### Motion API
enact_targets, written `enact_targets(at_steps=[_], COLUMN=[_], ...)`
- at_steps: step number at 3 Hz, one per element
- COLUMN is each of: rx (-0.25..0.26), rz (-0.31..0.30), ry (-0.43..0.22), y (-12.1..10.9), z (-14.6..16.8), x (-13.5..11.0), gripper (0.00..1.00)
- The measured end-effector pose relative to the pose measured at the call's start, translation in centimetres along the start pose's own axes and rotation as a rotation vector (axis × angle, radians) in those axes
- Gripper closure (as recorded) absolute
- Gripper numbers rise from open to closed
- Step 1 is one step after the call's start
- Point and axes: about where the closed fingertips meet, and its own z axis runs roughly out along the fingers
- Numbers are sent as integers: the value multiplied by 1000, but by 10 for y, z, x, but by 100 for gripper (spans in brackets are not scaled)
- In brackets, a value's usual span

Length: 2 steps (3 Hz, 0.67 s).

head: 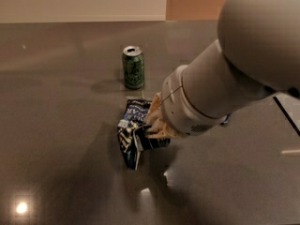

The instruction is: Move blue chip bag near green can

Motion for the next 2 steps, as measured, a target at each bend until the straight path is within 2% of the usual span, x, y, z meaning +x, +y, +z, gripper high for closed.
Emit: enact_targets(at_steps=[1, 2], rx=[46, 63], rz=[-3, 6], ry=[-14, -25], y=[-40, -70], z=[8, 21], x=[3, 12], gripper=[100, 100])
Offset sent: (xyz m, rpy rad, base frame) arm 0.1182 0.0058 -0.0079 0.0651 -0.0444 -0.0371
